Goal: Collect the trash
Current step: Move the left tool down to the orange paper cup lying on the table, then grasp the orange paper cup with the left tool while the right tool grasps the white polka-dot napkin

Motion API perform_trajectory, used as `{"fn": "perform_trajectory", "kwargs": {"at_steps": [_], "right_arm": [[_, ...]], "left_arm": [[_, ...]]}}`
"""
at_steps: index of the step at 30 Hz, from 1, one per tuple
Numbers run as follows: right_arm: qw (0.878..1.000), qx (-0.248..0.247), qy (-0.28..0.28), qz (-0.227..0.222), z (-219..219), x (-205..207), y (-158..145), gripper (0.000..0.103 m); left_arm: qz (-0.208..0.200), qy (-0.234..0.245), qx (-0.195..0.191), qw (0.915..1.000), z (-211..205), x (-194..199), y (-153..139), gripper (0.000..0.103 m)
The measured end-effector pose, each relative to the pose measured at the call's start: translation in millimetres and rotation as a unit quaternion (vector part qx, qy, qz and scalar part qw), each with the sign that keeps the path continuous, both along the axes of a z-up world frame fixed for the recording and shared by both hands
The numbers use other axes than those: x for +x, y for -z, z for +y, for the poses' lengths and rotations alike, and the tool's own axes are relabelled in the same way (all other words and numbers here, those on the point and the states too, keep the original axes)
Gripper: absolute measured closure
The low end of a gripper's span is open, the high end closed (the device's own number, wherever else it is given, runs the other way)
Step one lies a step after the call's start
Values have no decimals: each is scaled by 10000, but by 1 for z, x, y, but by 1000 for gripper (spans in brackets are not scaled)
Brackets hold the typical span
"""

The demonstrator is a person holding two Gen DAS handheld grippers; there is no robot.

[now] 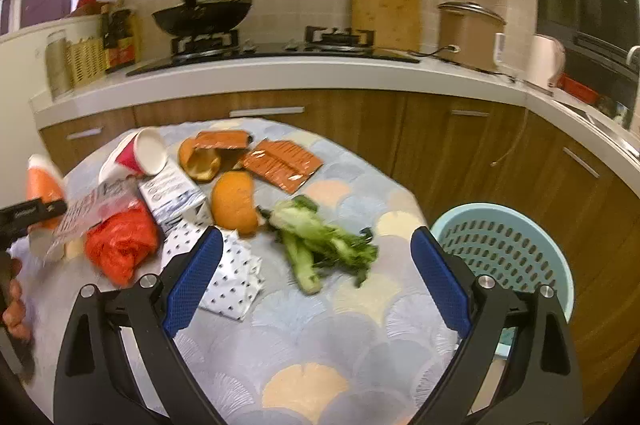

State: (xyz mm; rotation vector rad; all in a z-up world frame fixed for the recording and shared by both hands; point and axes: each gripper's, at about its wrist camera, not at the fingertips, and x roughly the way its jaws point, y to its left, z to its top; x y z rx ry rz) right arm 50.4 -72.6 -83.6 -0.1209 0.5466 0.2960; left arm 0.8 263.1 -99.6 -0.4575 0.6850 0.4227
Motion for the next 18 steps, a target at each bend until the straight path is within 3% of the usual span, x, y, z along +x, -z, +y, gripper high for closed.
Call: {"fn": "perform_trajectory", "kwargs": {"at_steps": [5, 10, 18], "right_arm": [[9976, 172, -396, 533, 5, 11, 15, 13], [9916, 81, -769, 1040, 24, 22, 31, 30], [9838, -1, -1017, 1473, 52, 51, 37, 30]], "left_arm": [[-47, 142, 147, 9998, -3, 2, -1, 49], [-144, 341, 375, 9986, -16, -2, -7, 54], [-281, 415, 408, 9979, -24, -22, -24, 54]]}}
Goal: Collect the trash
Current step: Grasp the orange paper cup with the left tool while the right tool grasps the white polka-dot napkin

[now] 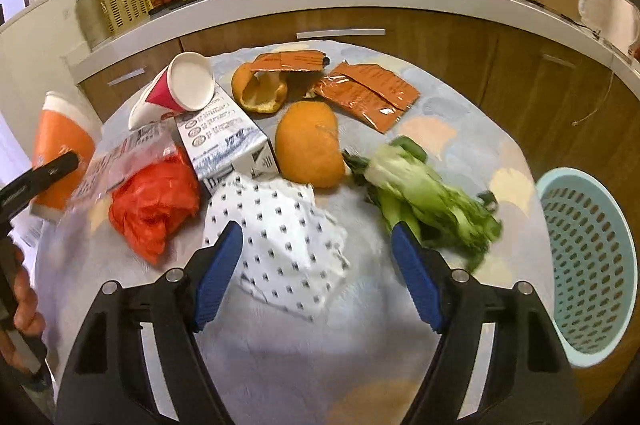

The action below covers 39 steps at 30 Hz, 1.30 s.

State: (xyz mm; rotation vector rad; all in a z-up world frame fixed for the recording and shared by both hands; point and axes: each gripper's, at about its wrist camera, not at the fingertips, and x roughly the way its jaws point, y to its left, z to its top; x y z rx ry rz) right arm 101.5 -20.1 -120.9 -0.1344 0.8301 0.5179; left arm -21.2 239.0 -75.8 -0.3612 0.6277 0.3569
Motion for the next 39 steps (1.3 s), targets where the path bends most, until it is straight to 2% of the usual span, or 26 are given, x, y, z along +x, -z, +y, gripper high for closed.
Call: {"fn": "perform_trajectory", "kwargs": {"at_steps": [6, 9, 10, 12, 13, 15, 20, 28, 34, 39], "right_arm": [[9988, -171, -169, 436, 20, 14, 20, 30], [9990, -203, -288, 266, 23, 1, 14, 56], [9991, -228, -288, 193, 22, -2, 13, 68], [9993, -77, -296, 195, 16, -9, 9, 79], [9995, -25, -261, 180, 13, -12, 7, 93], [9996, 91, -221, 147, 4, -19, 3, 98], [9994, 312, -161, -33, -14, -35, -15, 100], [9965, 566, 186, -590, -59, -46, -61, 101], [9905, 772, 533, -1002, -107, -46, -97, 101], [9842, 863, 957, -1216, -152, -38, -112, 101]], "left_arm": [[-47, 89, -182, 9998, -4, -22, -10, 54], [-100, 171, -139, 9997, -14, -30, -19, 54], [-123, 211, -126, 9996, -18, -31, -22, 54], [-193, 312, -81, 9993, -29, -36, -31, 54], [-219, 358, -69, 9991, -33, -37, -34, 54], [-300, 522, -22, 9982, -47, -39, -43, 54], [-405, 850, 16, 9956, -79, -38, -55, 54], [-551, 1421, 175, 9882, -130, -19, -69, 54], [-635, 1889, 286, 9795, -174, 10, -80, 54], [-660, 2380, 267, 9687, -217, 44, -83, 54]]}}
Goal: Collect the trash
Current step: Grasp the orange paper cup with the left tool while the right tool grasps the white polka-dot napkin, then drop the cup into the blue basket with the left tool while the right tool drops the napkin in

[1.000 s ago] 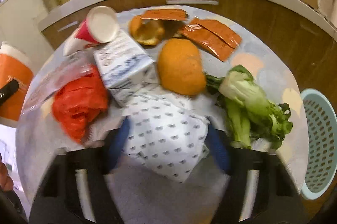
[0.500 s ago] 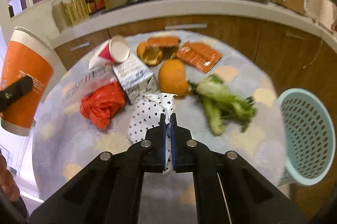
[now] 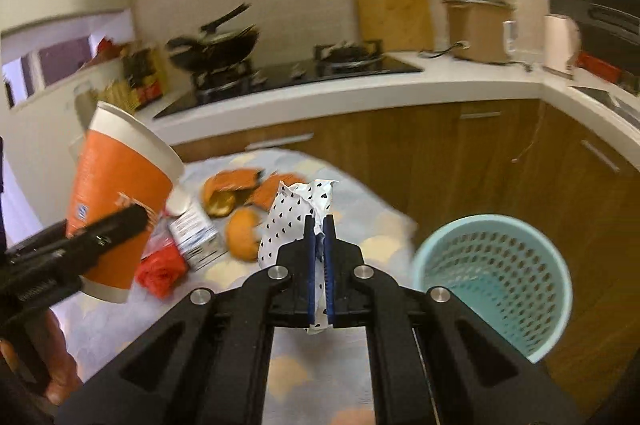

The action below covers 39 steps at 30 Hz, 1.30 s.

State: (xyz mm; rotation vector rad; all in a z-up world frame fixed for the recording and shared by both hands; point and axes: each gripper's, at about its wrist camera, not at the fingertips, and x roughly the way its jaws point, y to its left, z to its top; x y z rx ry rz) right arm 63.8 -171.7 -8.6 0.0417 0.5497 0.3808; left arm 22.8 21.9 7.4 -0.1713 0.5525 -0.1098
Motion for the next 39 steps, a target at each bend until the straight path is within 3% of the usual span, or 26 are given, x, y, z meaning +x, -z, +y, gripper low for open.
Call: {"fn": "perform_trajectory", "kwargs": {"at_steps": [7, 14, 26, 28, 31, 39], "right_arm": [[9962, 89, 868, 79, -80, 20, 6, 101], [9856, 158, 1532, 699, -138, 56, 51, 101], [9679, 166, 1798, 1750, -162, 94, 124, 101], [9653, 156, 1795, 1892, -162, 95, 131, 100], [9609, 302, 1772, 2107, -166, 102, 140, 99], [9584, 521, 1733, 2208, -173, 98, 142, 89]], "left_arm": [[351, 811, -126, 9960, -69, 61, 20, 53], [908, 1350, -52, 9867, -135, 119, 63, 53], [1770, 1807, 12, 9675, -183, 164, 128, 52], [1724, 1758, 137, 9691, -183, 163, 131, 51], [1593, 1677, 185, 9727, -183, 160, 129, 37], [1479, 1580, 5, 9763, -169, 152, 119, 36]]}}
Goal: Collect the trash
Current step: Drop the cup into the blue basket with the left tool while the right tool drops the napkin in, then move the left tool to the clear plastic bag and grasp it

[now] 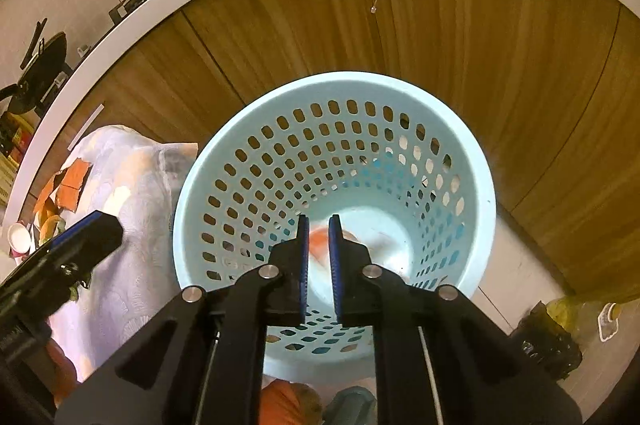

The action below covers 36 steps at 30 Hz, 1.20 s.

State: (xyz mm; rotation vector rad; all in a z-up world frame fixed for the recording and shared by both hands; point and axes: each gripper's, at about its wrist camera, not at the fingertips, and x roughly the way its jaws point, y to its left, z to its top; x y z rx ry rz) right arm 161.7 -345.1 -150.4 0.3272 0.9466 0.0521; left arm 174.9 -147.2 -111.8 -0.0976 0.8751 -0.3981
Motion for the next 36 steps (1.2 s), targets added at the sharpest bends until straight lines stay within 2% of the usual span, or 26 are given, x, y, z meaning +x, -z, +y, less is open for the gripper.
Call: {"fn": "perform_trajectory", "kwargs": {"at_steps": [3, 8, 14, 16, 18, 22, 27, 31, 36], "right_arm": [[9999, -13, -28, -156, 3, -4, -9, 79], [9982, -14, -261, -545, 21, -16, -36, 78], [9904, -46, -832, -1107, 70, -33, -69, 74], [9871, -63, -1032, -1224, 90, -37, -76, 62], [9835, -124, -1214, -1336, 108, -41, -81, 56], [9769, -289, -1548, -1445, 148, -49, -88, 56], [9690, -488, -1935, -1458, 191, -56, -88, 56], [9644, -598, -2162, -1397, 217, -60, -83, 56], [9606, -726, -2335, -1317, 236, -64, -74, 56]], "left_arm": [[-143, -66, -55, 9999, 10, -11, -8, 36], [-438, -227, -205, 9986, 28, -34, -31, 36], [-978, -639, -195, 9930, 69, -72, -69, 36], [-1139, -871, -188, 9895, 91, -89, -84, 36], [-1255, -1100, -191, 9858, 111, -102, -94, 36], [-1406, -1688, -106, 9755, 156, -129, -109, 36], [-1394, -2546, 155, 9568, 218, -164, -113, 33], [-1167, -3214, 217, 9395, 273, -188, -104, 27], [-848, -3807, -24, 9208, 324, -203, -82, 22]]}}
